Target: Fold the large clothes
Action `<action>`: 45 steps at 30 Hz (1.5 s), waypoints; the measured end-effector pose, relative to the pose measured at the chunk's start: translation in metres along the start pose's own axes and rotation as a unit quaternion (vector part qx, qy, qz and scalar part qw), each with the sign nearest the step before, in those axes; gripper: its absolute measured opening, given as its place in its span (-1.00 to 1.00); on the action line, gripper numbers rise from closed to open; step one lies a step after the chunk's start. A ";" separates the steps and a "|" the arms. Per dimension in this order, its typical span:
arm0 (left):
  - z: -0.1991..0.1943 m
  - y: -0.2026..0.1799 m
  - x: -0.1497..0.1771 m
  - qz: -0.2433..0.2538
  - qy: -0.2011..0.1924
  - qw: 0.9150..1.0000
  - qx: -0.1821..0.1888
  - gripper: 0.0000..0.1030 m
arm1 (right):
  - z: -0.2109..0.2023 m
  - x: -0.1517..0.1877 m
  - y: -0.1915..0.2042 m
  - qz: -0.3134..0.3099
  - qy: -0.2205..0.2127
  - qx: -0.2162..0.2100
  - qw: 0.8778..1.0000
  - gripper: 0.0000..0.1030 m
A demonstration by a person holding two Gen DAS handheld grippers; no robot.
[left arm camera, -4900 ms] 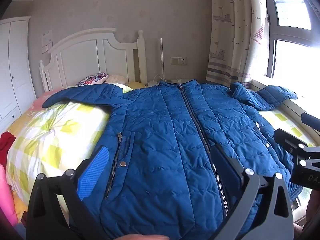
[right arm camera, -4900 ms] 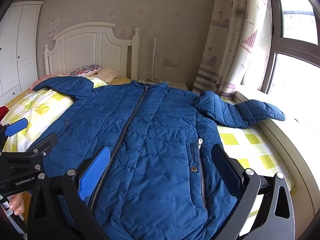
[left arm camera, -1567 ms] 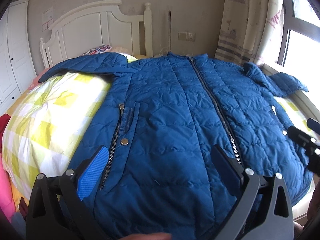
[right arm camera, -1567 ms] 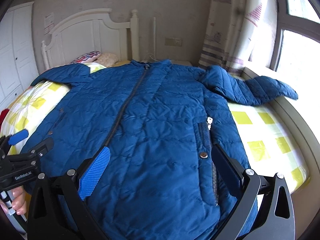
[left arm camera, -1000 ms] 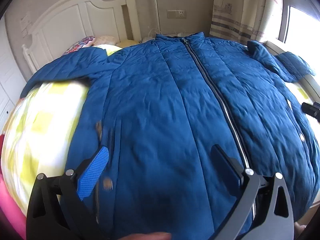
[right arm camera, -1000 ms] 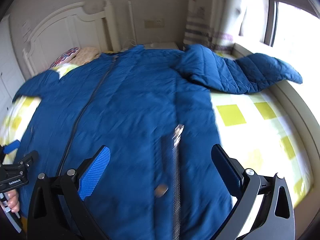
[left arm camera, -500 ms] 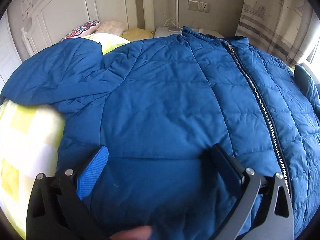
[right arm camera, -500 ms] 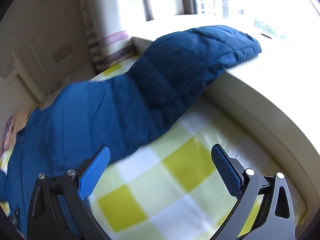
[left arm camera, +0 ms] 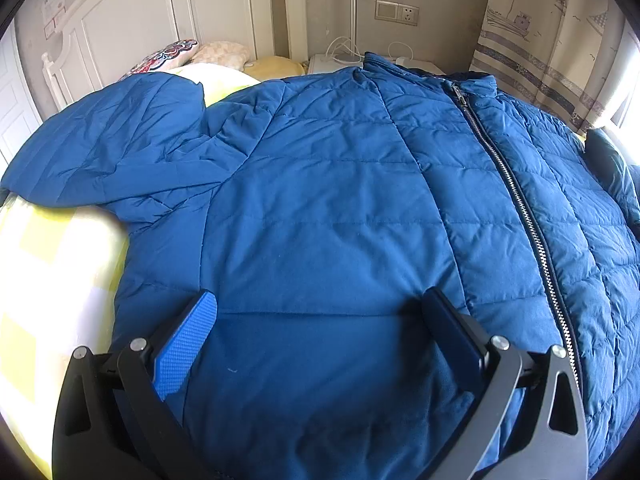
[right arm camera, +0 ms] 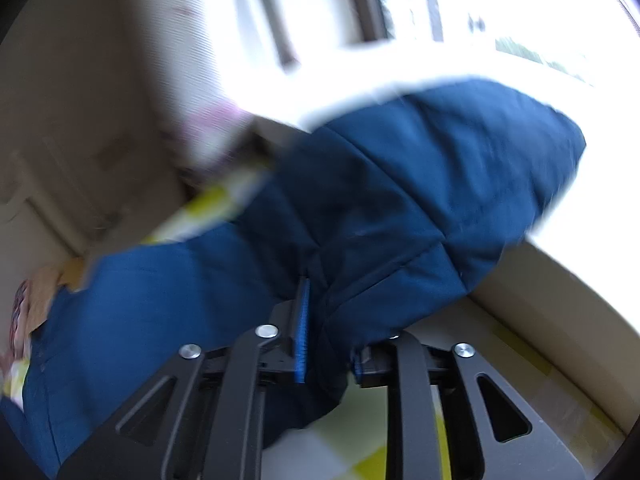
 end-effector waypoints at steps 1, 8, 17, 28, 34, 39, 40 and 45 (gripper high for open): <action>0.000 0.000 0.000 0.000 0.000 1.000 0.000 0.96 | -0.010 -0.004 0.032 -0.025 -0.014 -0.027 0.999 -0.64; -0.003 0.003 0.001 -0.011 -0.003 1.000 0.013 0.96 | -0.034 0.064 0.267 -0.260 0.033 -0.219 0.940 -0.64; -0.008 0.019 -0.002 -0.076 -0.010 0.994 0.073 0.96 | 0.007 0.244 0.331 -0.384 0.264 -0.266 0.844 -0.25; -0.011 0.016 -0.001 -0.066 -0.015 0.996 0.052 0.96 | -0.080 0.160 0.215 -0.306 0.174 -0.250 0.902 0.60; -0.065 -0.043 -0.016 0.045 -0.083 0.995 0.045 0.96 | -0.041 0.143 0.105 -0.192 0.174 -0.116 0.959 0.31; -0.124 -0.154 -0.033 0.213 -0.191 0.958 0.035 0.96 | -0.029 0.150 0.089 -0.169 0.171 -0.103 0.965 0.27; -0.129 -0.181 -0.036 0.244 -0.204 0.947 0.039 0.96 | -0.029 0.150 0.088 -0.172 0.172 -0.100 0.965 0.27; -0.121 -0.258 -0.046 0.308 -0.196 0.929 0.058 0.77 | -0.034 0.149 0.091 -0.170 0.173 -0.103 0.965 0.27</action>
Point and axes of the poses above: each gripper's, at about its wrist camera, not at the fingertips, and z roughly the way its jaws point, y to its left, x to its underside, the point moved 8 cm from there along z, roughly the way its jaws point, and after that the axes turned 15 degrees about -x, right-handed, at the moved point
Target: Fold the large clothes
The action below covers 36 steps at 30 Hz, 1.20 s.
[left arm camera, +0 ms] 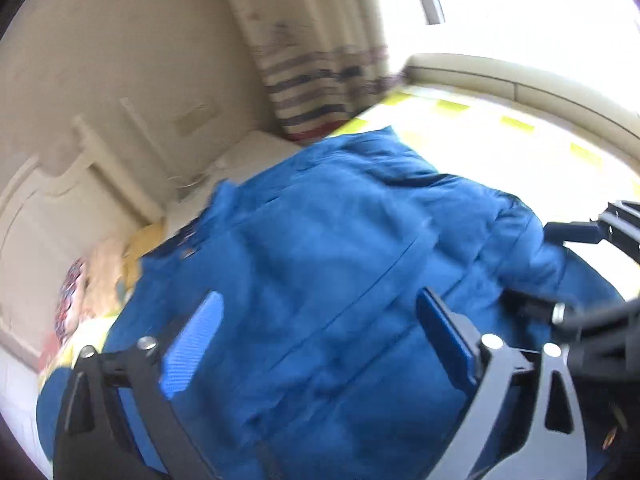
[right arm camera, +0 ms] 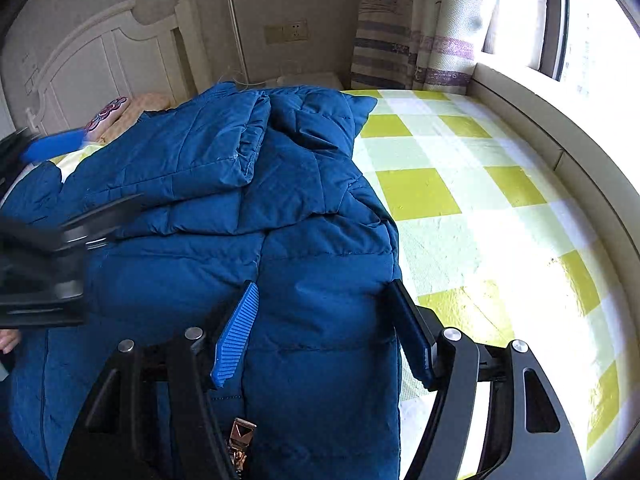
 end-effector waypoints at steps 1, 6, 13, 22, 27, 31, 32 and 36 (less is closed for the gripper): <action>0.011 -0.007 -0.006 0.004 0.014 1.000 -0.001 0.65 | -0.001 0.001 0.000 0.000 0.000 -0.001 1.000 0.27; 0.036 -0.020 -0.004 0.024 0.025 0.999 0.034 0.06 | 0.012 -0.003 0.003 0.009 0.000 -0.009 1.000 0.30; 0.005 0.088 -0.008 -0.210 0.002 0.971 0.116 -0.73 | 0.014 -0.005 0.001 0.012 0.000 -0.011 1.000 0.30; 0.004 0.289 0.167 -0.582 0.035 0.806 0.096 0.91 | 0.015 -0.003 -0.002 0.027 0.002 -0.021 0.999 0.42; 0.010 0.293 0.226 -0.603 0.063 0.788 0.107 0.91 | 0.017 -0.003 -0.002 0.026 0.005 -0.018 1.000 0.45; 0.016 0.277 0.209 -0.574 0.060 0.811 0.100 0.83 | 0.017 -0.003 -0.001 0.024 0.005 -0.015 1.000 0.46; 0.015 0.269 0.195 -0.545 0.058 0.832 0.089 0.78 | 0.017 -0.003 -0.001 0.024 0.005 -0.014 1.000 0.46; 0.008 0.234 0.148 -0.397 0.038 0.917 0.016 0.77 | 0.017 -0.003 0.000 0.025 0.005 -0.014 1.000 0.46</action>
Point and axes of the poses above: each gripper's, at about its wrist camera, not at the fingertips, and z roughly the way its jaws point, y to its left, x to its underside, the point moved 8 cm from there along z, roughly the way its jaws point, and after that the axes turned 15 degrees about -x, right-handed, at the moved point
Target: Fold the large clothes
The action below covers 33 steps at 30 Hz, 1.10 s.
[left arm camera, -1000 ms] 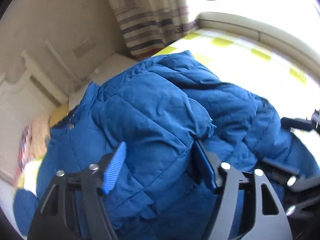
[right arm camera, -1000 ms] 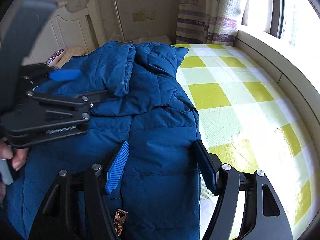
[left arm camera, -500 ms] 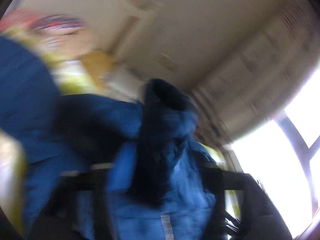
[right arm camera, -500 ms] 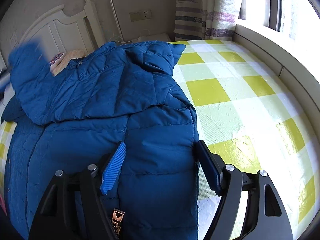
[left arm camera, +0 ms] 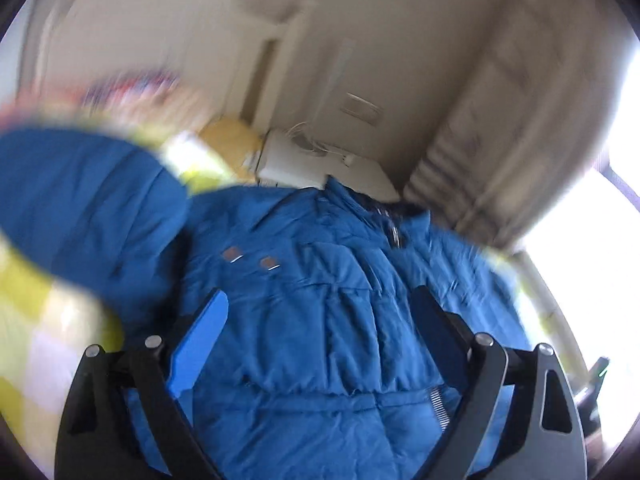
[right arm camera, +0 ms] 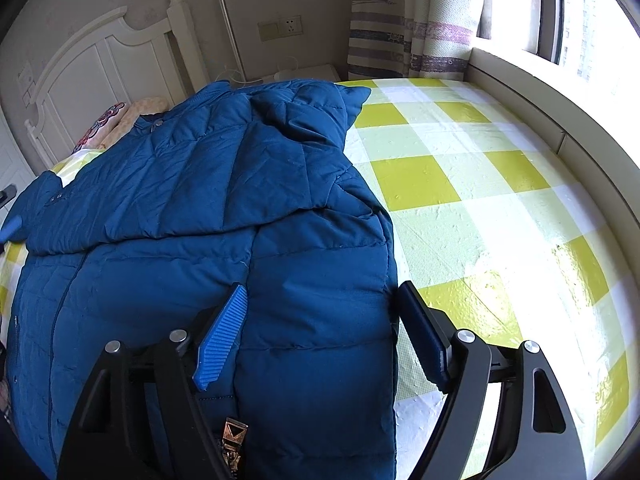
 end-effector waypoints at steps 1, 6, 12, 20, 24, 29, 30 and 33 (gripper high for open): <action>0.003 -0.010 0.003 0.034 -0.002 0.999 -0.018 0.78 | 0.000 0.000 0.000 0.000 0.000 -0.001 1.000 0.46; 0.061 -0.034 0.049 0.126 0.084 0.987 -0.050 0.83 | -0.001 0.000 0.000 0.001 -0.001 -0.001 1.000 0.45; 0.067 -0.033 0.055 0.141 0.082 0.985 -0.052 0.95 | -0.010 -0.004 0.005 -0.016 -0.013 0.007 1.000 0.39; 0.046 -0.034 0.050 0.126 0.051 0.990 -0.039 0.95 | 0.001 -0.069 0.050 -0.107 -0.034 0.019 0.994 0.28; 0.044 -0.022 0.043 0.078 0.049 0.996 -0.007 0.95 | 0.048 -0.104 0.069 -0.088 -0.015 -0.029 0.996 0.18; 0.035 -0.008 0.035 0.032 0.030 0.999 0.012 0.95 | 0.105 -0.116 0.056 -0.092 0.021 0.021 0.995 0.13; 0.035 -0.007 0.035 0.029 0.030 0.999 0.014 0.95 | 0.109 -0.117 0.046 -0.058 0.026 0.009 0.998 0.10; 0.038 -0.007 0.037 0.032 0.038 0.999 0.014 0.95 | 0.096 -0.124 0.025 0.013 0.009 0.000 1.000 -0.08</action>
Point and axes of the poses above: each gripper's, at about its wrist camera, not at the fingertips, and z roughly the way its jaws point, y to its left, x to its underside, the point moved 8 cm from there along z, roughly the way its jaws point, and after that the axes turned 15 degrees about -x, right-handed, at the moved point
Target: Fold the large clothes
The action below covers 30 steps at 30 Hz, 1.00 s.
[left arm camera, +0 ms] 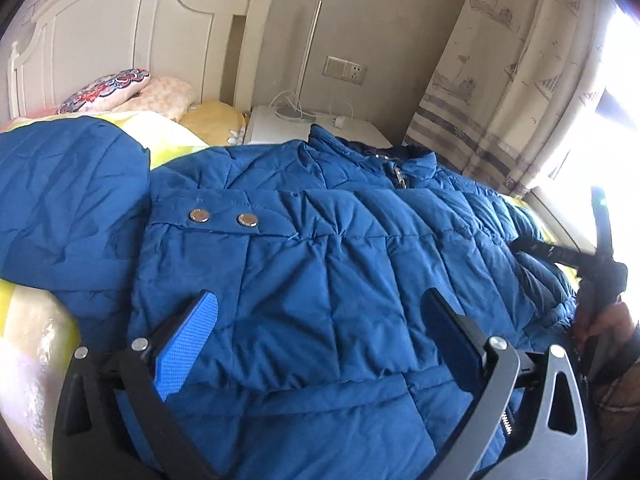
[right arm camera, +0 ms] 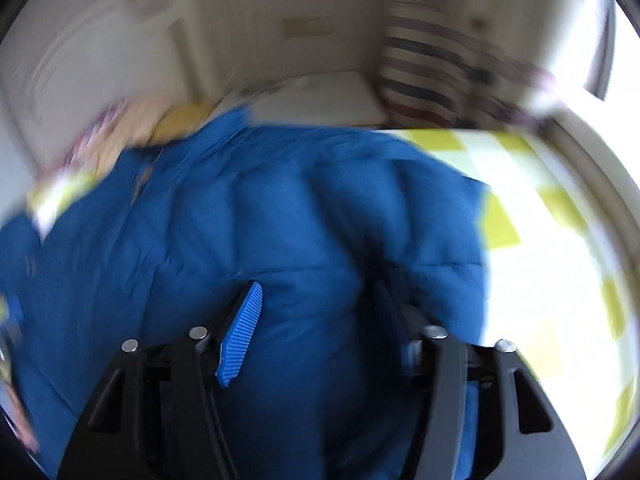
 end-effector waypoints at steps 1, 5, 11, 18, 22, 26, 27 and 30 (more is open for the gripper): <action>0.000 0.000 0.000 0.002 0.000 1.000 -0.001 0.95 | -0.004 -0.001 0.001 0.003 -0.001 -0.003 1.000 -0.08; 0.000 -0.003 0.001 0.009 -0.002 1.000 -0.003 0.95 | -0.017 -0.026 0.020 -0.041 -0.034 -0.004 0.999 -0.08; 0.002 0.003 0.000 -0.010 0.004 1.000 0.009 0.95 | 0.039 -0.048 0.012 -0.067 0.012 0.028 0.997 -0.06; 0.008 0.002 0.002 -0.003 0.017 1.000 0.001 0.95 | 0.031 -0.060 0.031 -0.044 -0.013 0.007 0.999 -0.01; 0.008 0.001 0.003 0.000 0.019 1.000 -0.003 0.95 | 0.068 -0.043 0.040 -0.079 0.048 0.017 0.996 0.29; 0.008 0.003 0.003 -0.006 0.020 1.000 0.003 0.95 | 0.059 -0.039 0.040 -0.052 0.042 0.023 0.997 0.28; 0.008 0.003 0.002 -0.006 0.020 1.000 0.003 0.95 | 0.047 -0.038 0.043 -0.040 0.027 0.012 0.999 0.28; 0.009 0.003 0.003 -0.005 0.022 1.000 0.003 0.95 | 0.016 -0.023 0.071 -0.069 -0.005 -0.037 0.997 0.29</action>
Point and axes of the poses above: each gripper's, at about its wrist camera, not at the fingertips, and z roughly the way its jaws point, y to its left, x to its underside, the point moved 8 cm from there along z, roughly the way its jaws point, and after that the axes turned 15 degrees about -x, right-handed, at the moved point
